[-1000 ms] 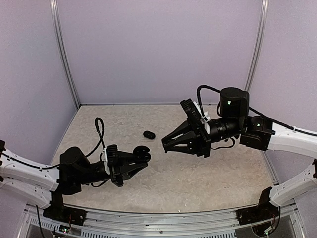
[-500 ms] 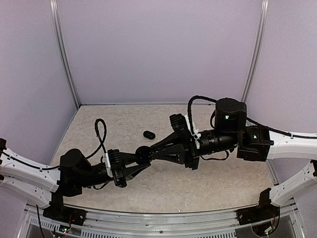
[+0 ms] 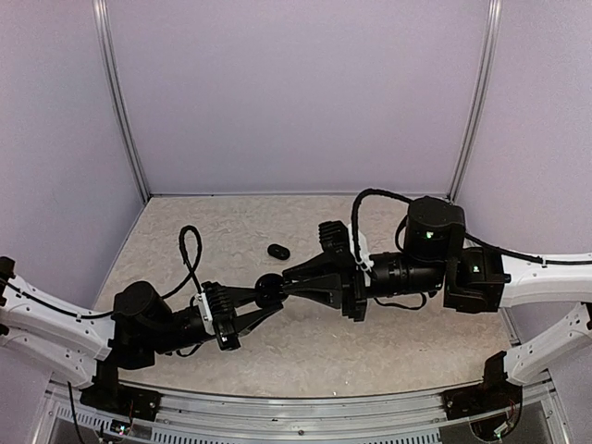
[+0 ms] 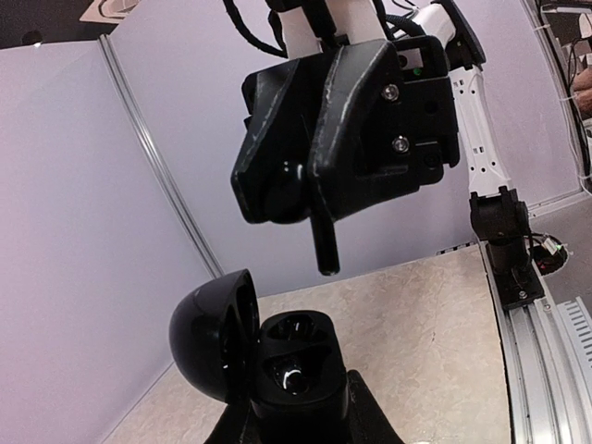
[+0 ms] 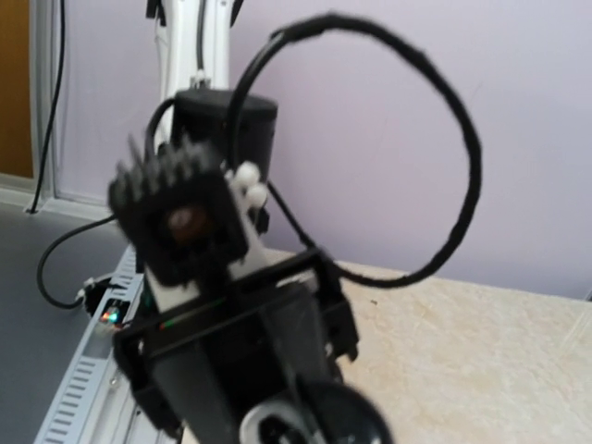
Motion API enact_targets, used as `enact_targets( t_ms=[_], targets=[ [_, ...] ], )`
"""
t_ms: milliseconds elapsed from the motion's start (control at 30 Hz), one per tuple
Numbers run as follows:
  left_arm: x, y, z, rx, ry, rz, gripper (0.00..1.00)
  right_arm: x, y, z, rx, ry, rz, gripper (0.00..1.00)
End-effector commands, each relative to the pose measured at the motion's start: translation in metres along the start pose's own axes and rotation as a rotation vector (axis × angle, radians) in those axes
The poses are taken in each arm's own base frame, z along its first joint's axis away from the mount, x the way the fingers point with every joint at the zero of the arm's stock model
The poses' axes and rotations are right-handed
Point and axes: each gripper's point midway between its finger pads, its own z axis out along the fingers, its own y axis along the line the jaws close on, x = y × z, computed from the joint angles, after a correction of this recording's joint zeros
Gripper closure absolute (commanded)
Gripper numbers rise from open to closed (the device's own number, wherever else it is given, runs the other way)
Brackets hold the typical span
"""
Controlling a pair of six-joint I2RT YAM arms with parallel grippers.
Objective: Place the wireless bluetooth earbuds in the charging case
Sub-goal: Insert the right earbud into the right side groove of the charging case.
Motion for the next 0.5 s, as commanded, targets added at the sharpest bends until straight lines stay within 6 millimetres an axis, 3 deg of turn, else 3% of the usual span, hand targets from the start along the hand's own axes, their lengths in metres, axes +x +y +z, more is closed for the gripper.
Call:
enact_targets(
  t_ms=[0,467],
  targets=[
    [-0.015,0.004,0.006,-0.025,-0.040,0.034,0.88,-0.020,-0.001,-0.007,0.027,-0.068,-0.033,0.87],
    [-0.022,-0.005,0.008,0.018,-0.051,0.077,0.88,-0.023,0.016,-0.014,-0.046,-0.115,-0.086,0.91]
  ],
)
